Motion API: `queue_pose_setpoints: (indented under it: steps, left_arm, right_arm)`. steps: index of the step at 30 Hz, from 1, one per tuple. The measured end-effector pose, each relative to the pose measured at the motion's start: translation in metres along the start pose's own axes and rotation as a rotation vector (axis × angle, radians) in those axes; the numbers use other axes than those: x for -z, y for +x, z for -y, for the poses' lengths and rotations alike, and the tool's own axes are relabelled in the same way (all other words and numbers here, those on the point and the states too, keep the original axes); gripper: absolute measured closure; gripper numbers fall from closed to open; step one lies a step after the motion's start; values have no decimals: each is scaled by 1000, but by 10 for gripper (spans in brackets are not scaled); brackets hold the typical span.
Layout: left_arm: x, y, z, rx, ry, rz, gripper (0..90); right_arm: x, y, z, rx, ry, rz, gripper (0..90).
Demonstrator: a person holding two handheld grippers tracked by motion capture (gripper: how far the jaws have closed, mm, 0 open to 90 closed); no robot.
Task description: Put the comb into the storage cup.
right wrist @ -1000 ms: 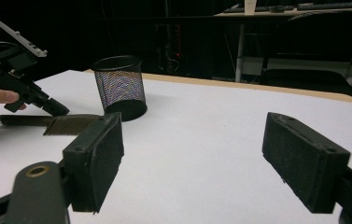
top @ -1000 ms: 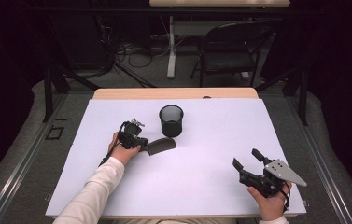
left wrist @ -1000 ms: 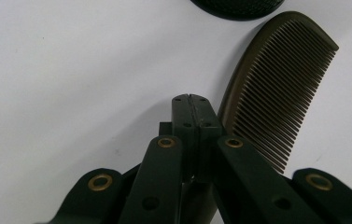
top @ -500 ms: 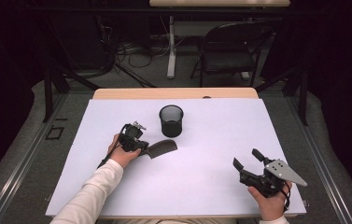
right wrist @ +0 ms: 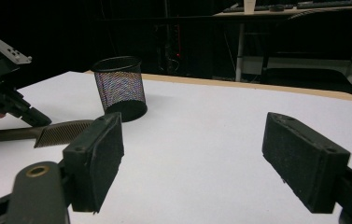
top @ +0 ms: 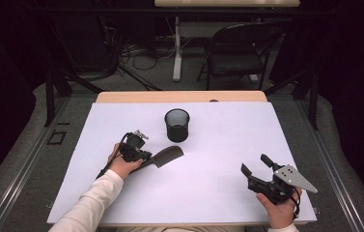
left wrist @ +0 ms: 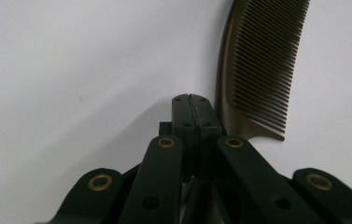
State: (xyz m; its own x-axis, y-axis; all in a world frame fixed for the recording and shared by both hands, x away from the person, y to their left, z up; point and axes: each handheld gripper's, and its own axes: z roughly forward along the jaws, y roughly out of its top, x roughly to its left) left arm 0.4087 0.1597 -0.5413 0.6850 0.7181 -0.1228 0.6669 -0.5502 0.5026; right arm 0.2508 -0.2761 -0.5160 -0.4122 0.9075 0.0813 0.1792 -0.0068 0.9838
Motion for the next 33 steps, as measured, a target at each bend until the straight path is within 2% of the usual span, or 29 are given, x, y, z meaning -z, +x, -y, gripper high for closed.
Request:
queue_pose_setpoints:
  steps: [11, 17, 25, 33]
  left_arm:
    - [8, -9, 14, 8, 17, 16, 900]
    - [11, -14, 19, -3, 35, 18, 900]
    - [16, -18, 28, 19, 32, 35, 900]
    - [19, -24, 34, -3, 42, 43, 900]
  right_arm:
    - [0, 0, 0, 2, 2, -2, 206]
    - [0, 0, 0, 0, 1, -1, 206]
    - [0, 0, 0, -1, 3, -1, 206]
    - [0, 0, 0, -2, 3, -2, 205]
